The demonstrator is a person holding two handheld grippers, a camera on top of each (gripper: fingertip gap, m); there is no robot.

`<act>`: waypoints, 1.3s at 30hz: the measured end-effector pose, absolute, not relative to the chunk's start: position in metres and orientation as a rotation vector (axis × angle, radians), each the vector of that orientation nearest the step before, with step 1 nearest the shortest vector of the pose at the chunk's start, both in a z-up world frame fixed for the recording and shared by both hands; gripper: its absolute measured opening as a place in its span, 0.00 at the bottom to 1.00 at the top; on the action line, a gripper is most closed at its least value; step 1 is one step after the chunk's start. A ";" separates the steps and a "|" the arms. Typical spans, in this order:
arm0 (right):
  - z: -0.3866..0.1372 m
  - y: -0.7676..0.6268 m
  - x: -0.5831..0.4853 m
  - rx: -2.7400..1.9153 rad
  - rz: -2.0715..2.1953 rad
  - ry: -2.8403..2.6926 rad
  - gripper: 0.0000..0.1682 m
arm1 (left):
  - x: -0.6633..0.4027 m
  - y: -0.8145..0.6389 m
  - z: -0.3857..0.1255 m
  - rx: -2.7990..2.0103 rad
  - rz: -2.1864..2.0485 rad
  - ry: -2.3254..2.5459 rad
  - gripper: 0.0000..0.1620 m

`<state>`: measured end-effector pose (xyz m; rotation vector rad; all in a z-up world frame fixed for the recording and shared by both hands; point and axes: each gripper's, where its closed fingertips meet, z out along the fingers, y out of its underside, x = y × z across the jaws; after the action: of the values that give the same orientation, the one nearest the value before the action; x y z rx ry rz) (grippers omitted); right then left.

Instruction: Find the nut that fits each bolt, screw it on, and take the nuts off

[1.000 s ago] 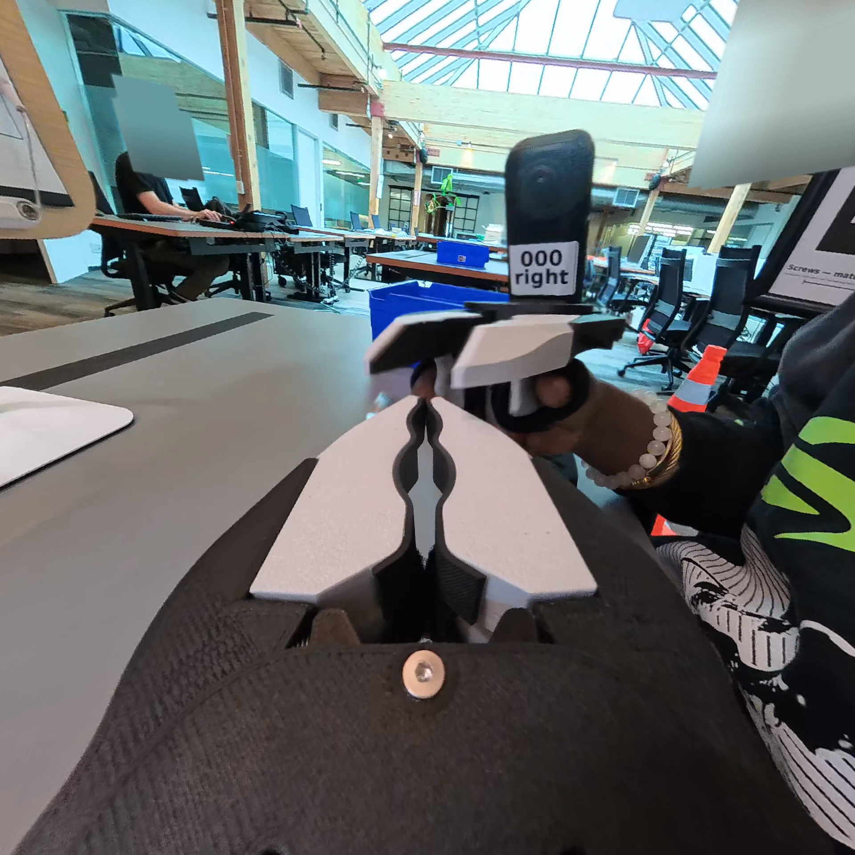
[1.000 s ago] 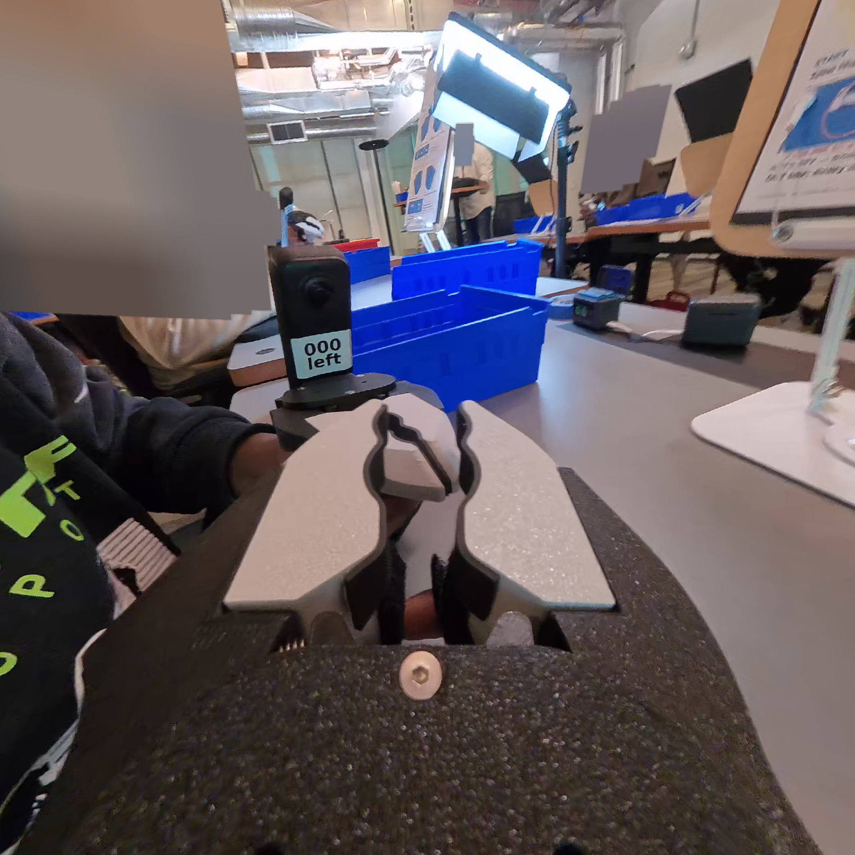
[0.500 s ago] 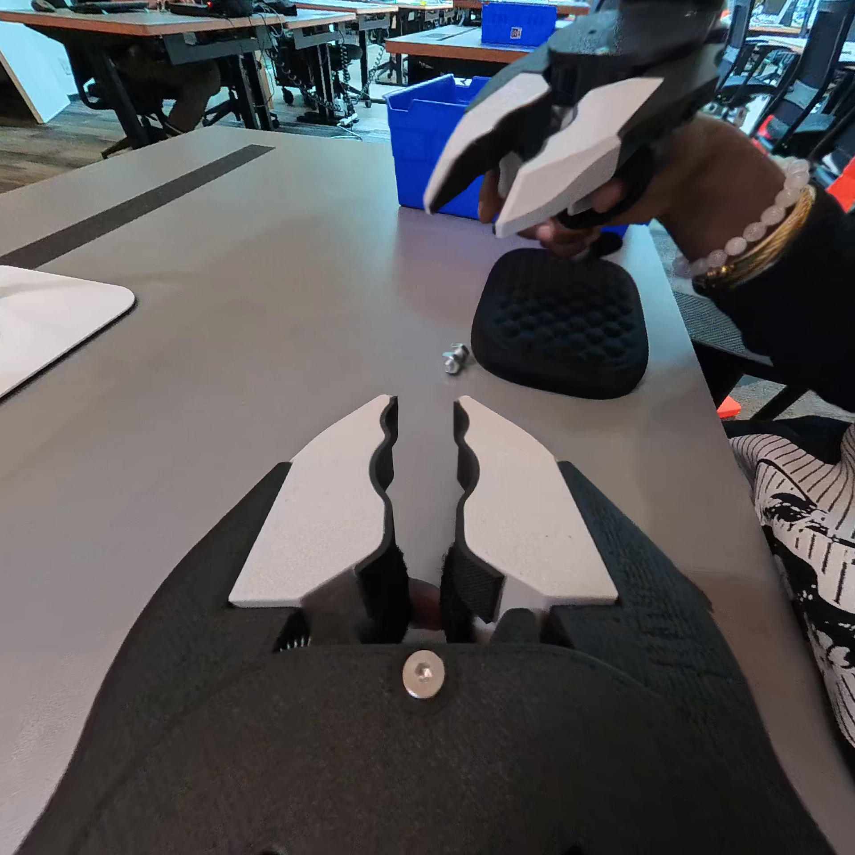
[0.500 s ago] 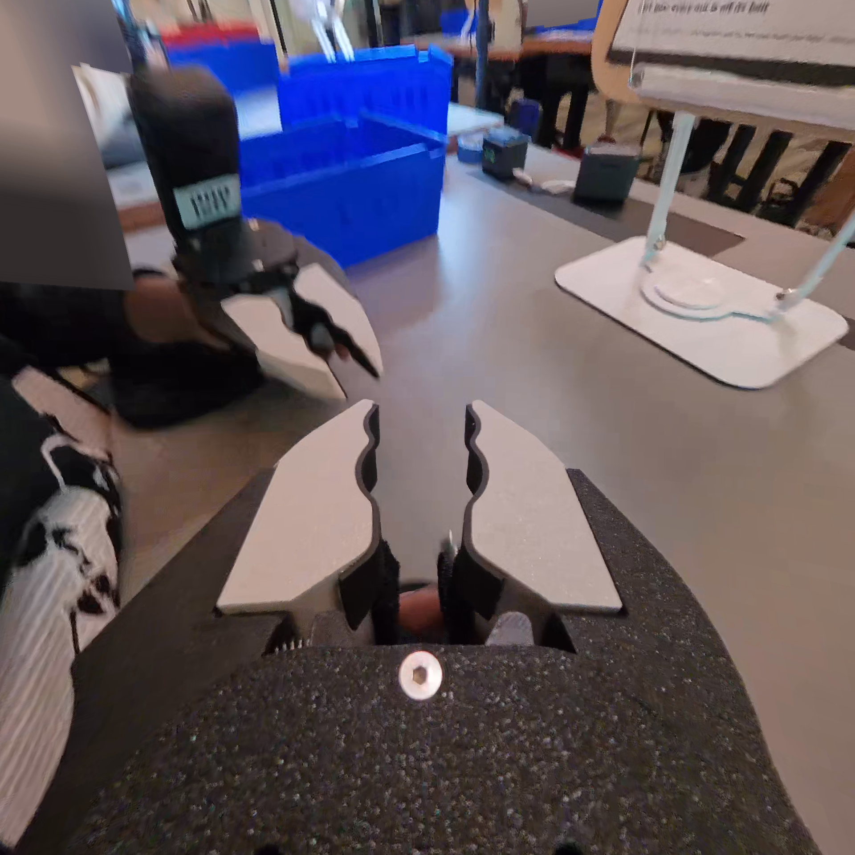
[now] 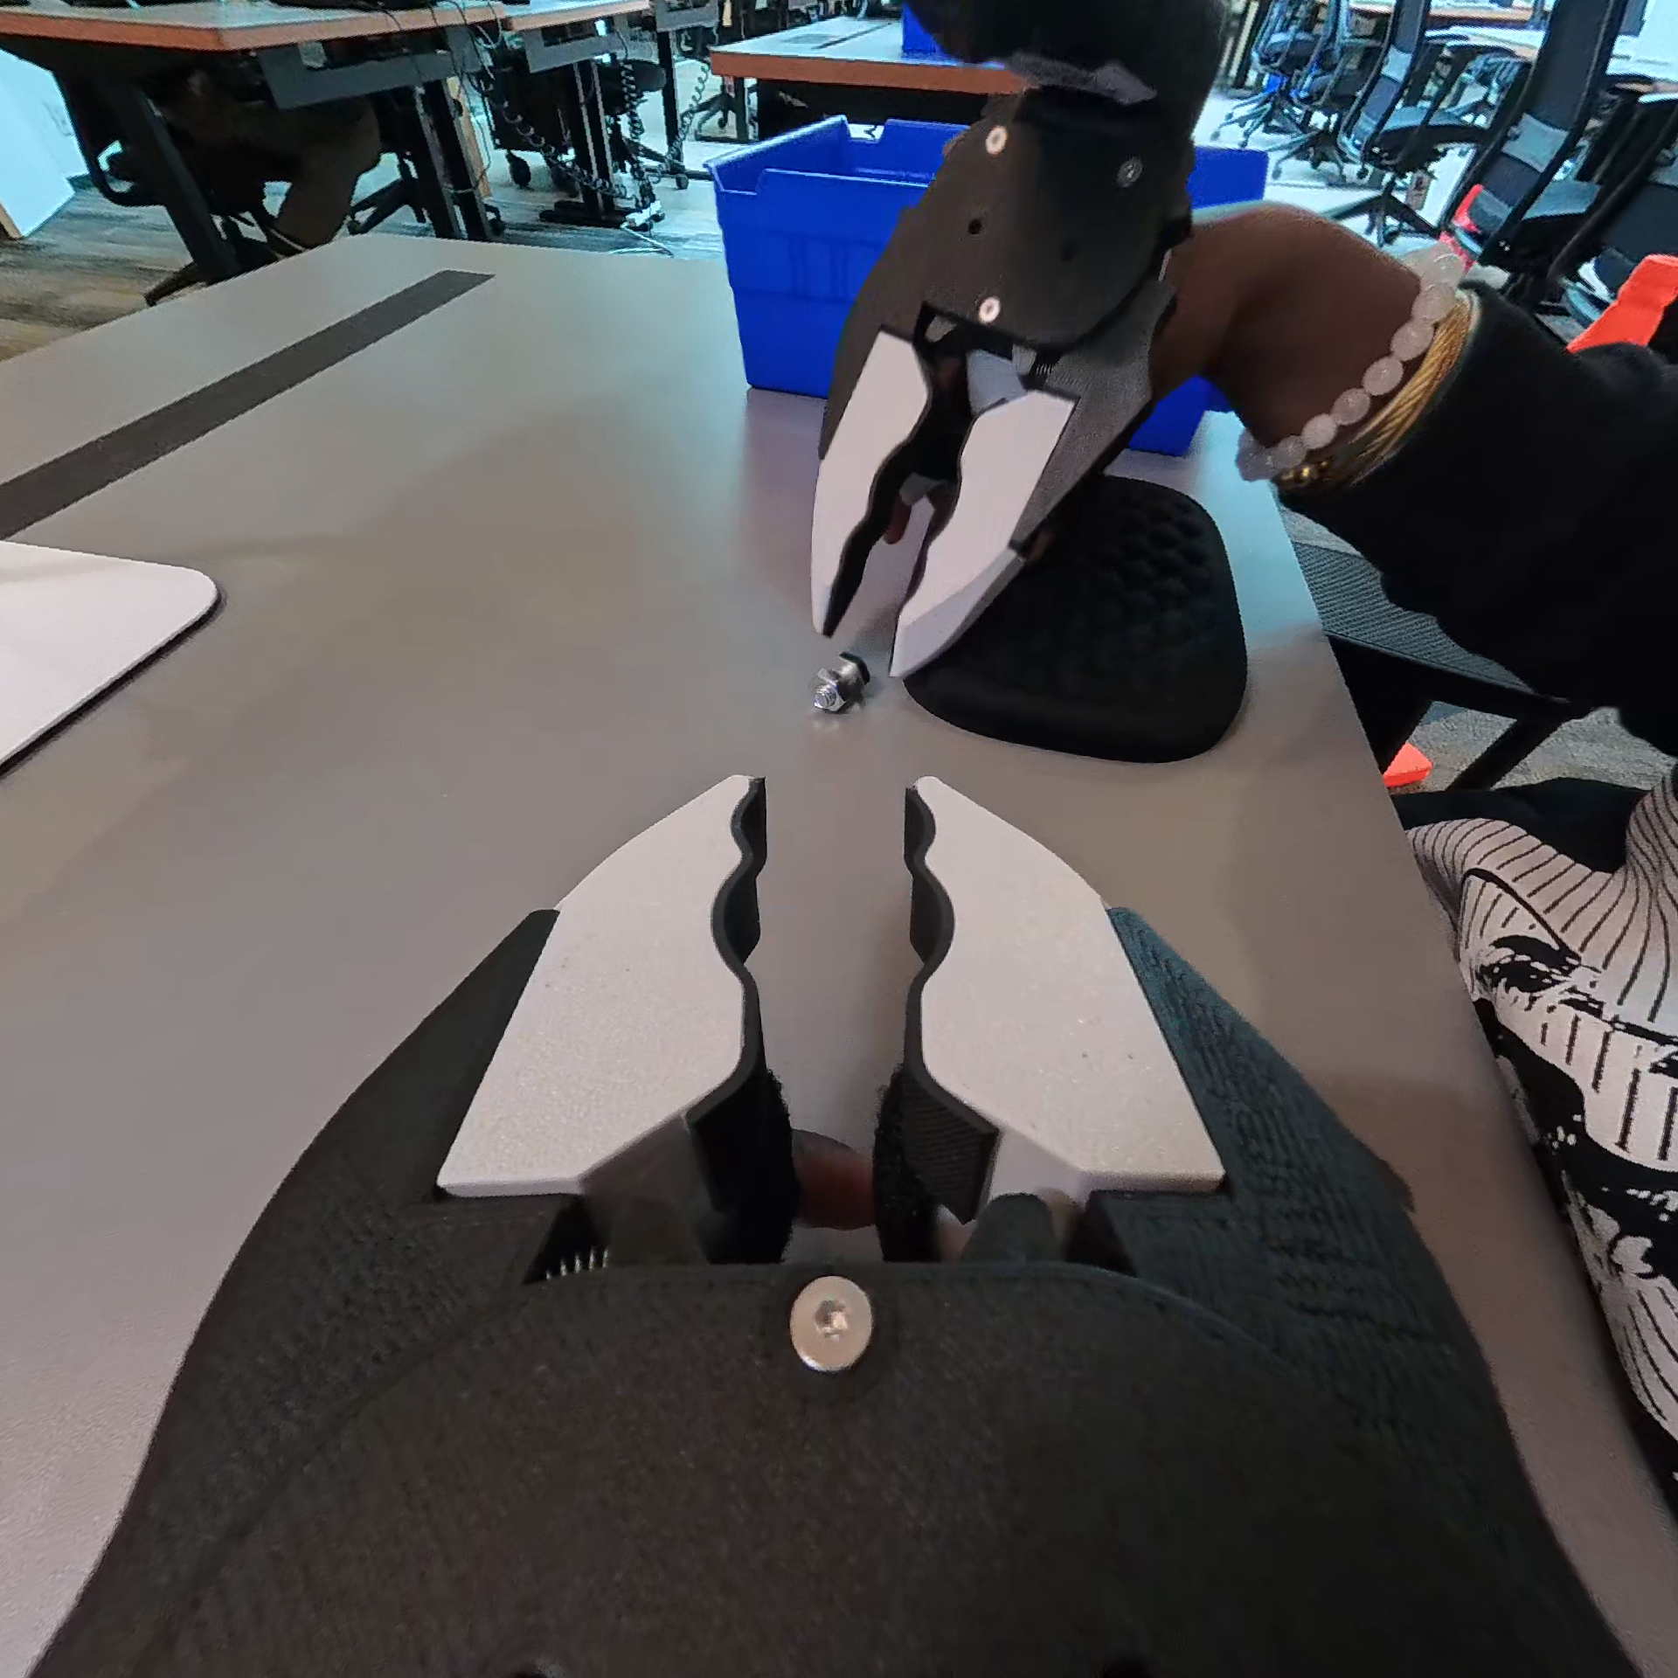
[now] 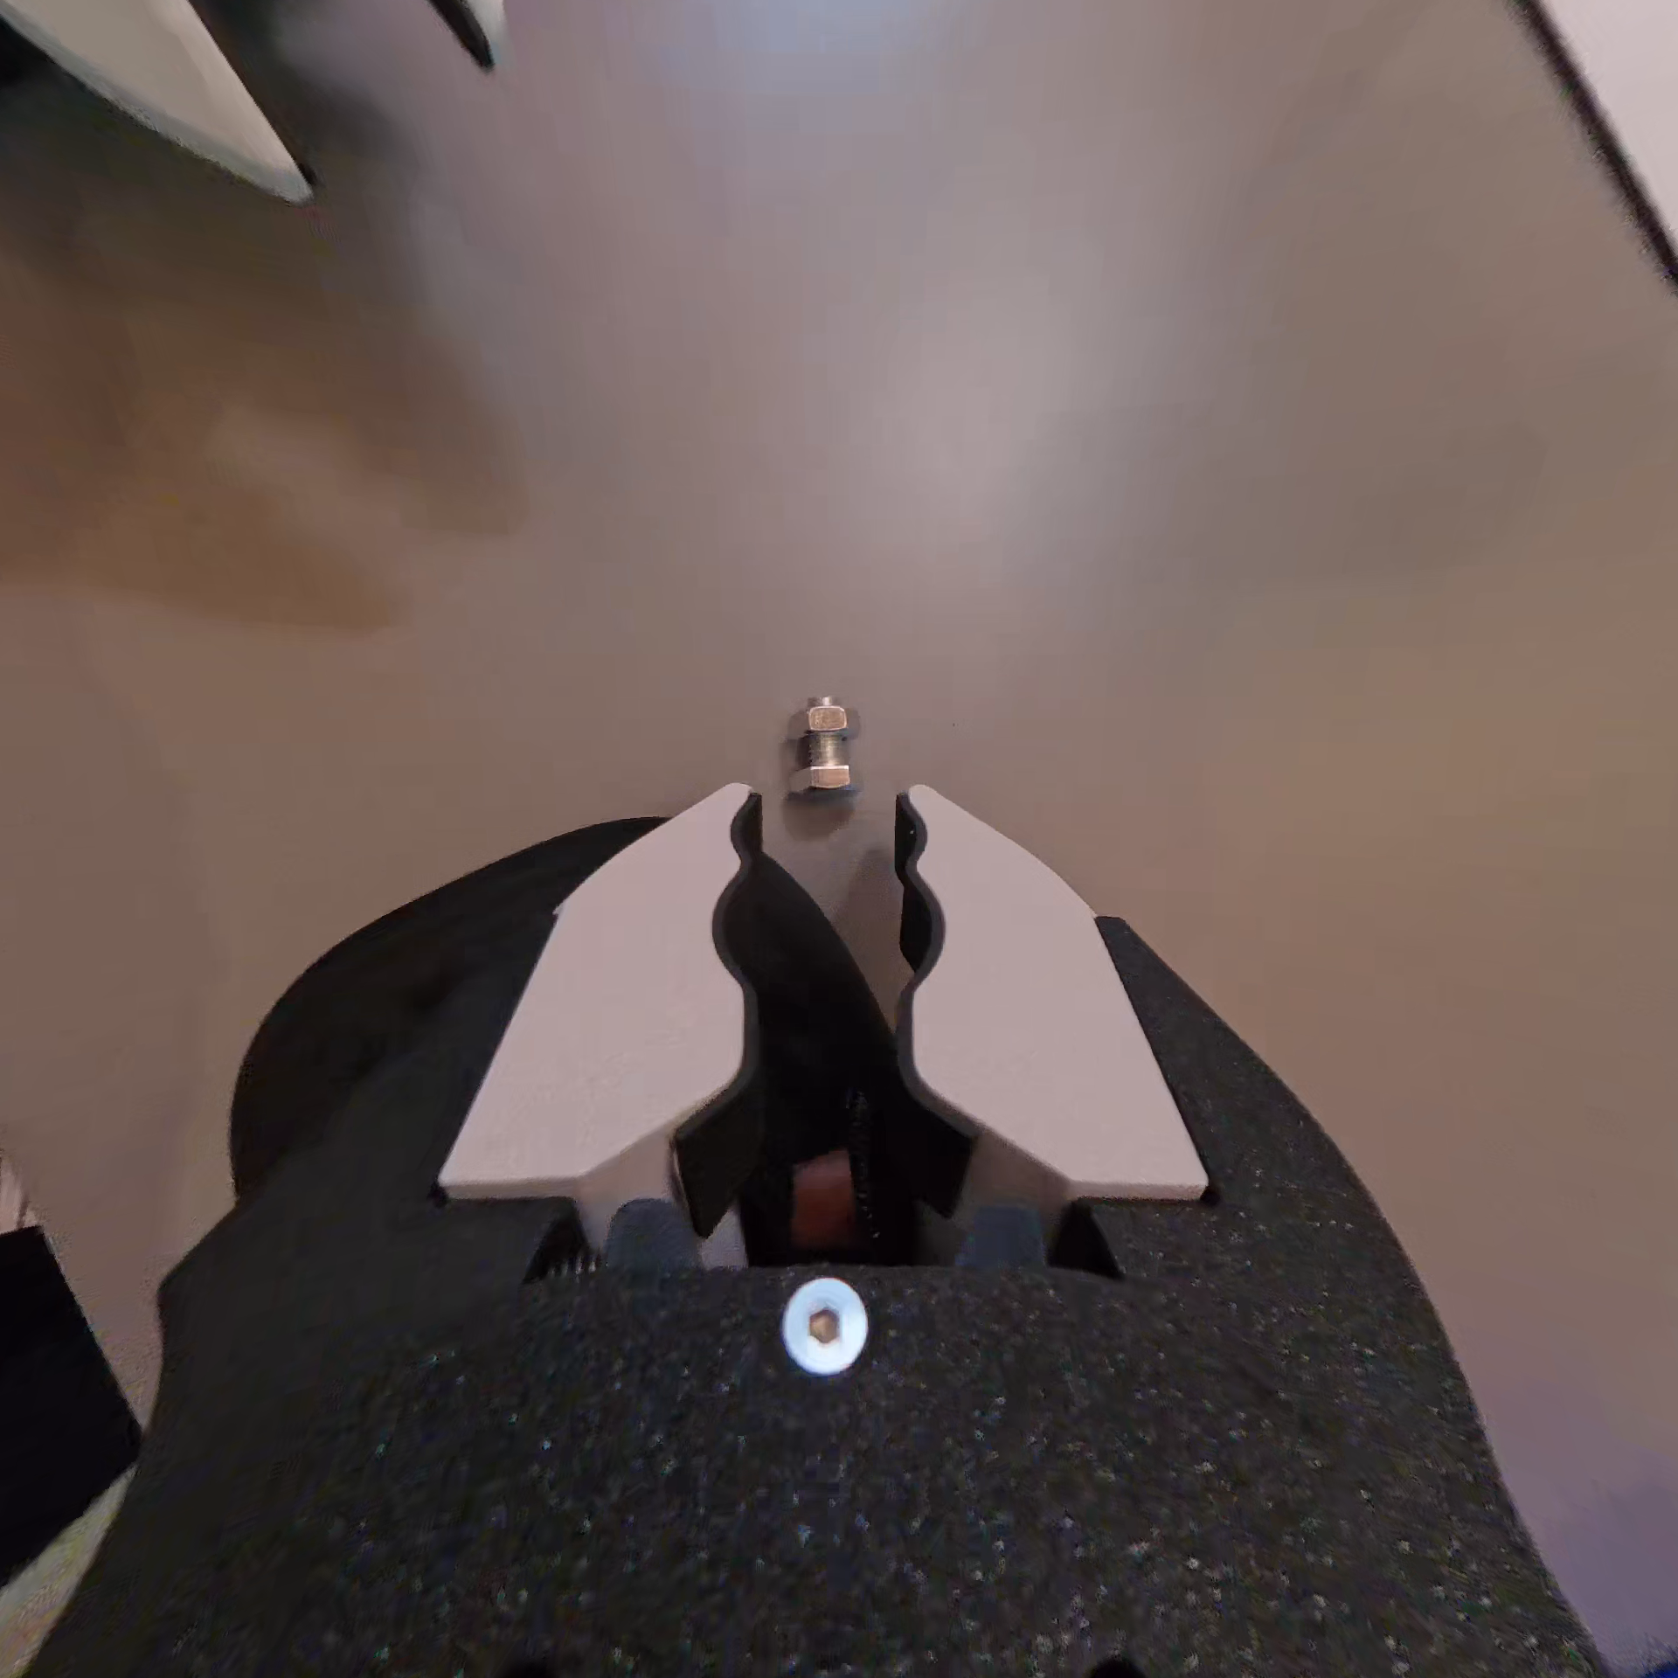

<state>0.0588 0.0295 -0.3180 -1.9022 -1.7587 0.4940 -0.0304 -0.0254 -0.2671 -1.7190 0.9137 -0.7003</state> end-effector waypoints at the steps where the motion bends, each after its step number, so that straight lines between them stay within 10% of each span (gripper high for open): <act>1: -0.320 0.030 0.057 -1.898 0.472 -1.785 0.17 | -0.031 -0.025 -0.267 -1.720 -0.703 0.911 0.18; 13: -0.325 0.031 0.043 -1.941 0.362 -1.954 0.09 | -0.030 -0.026 -0.268 -1.722 -0.702 0.926 0.18; 22: -0.186 -0.011 -0.033 -1.453 1.663 -1.001 0.09 | -0.031 -0.021 -0.233 -1.596 -0.941 0.657 0.25; 39: -0.180 -0.050 -0.052 -1.252 1.826 -0.992 0.09 | -0.027 -0.052 -0.198 -1.423 -1.409 0.624 0.13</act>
<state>-0.0525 -0.0503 -0.1804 -1.2519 -0.9924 1.8262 -0.0269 -0.0522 -0.1983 -1.4232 0.6242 -1.4088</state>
